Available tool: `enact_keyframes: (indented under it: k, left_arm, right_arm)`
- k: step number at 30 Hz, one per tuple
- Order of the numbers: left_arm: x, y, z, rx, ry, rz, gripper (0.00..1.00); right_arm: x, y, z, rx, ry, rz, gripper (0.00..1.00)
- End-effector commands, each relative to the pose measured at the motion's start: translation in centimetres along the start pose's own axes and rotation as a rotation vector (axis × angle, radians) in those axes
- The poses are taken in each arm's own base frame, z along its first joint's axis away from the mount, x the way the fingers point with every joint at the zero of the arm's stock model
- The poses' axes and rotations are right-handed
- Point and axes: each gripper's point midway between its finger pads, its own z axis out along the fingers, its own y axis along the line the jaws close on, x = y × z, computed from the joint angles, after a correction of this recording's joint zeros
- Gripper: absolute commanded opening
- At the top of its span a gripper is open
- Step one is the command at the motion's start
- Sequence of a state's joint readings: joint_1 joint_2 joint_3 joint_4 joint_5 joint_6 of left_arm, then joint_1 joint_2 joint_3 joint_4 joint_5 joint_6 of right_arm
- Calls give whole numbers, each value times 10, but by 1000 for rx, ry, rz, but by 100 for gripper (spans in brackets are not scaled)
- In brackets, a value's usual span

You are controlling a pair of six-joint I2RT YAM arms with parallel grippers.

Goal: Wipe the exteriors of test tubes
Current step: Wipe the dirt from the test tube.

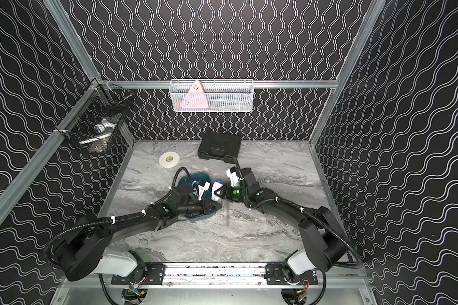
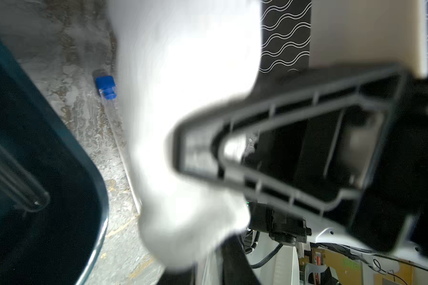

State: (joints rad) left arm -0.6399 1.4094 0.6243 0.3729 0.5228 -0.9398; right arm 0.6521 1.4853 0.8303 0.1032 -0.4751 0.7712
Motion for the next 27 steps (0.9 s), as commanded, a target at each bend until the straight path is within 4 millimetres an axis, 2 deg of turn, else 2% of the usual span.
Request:
enact_keyframes:
  k: [1,4,11,14,18,24,27]
  left_arm:
    - [-18,-43,-5,149,-59,129,13]
    - [-17,-42,-5,143,-55,129,13]
    - [-15,-43,-10,135,-54,135,13]
    - [-17,-44,-11,134,-60,138,13]
    - [-18,-44,-12,132,-65,139,13]
    - [-19,-41,-10,122,-63,139,13]
    - [-18,-39,-8,120,-58,136,13]
  right_arm:
    - [24,-2,4,-2,47,33,17]
    - [13,-3,3,9,18,19,17]
    - [-61,0,-3,-56,-35,4,17]
    - [-65,1,-1,-49,-11,-12,17]
    - [-42,-3,2,-57,14,18,17]
    - [27,-5,11,-25,76,35,17]
    - [37,-6,13,-27,83,41,17]
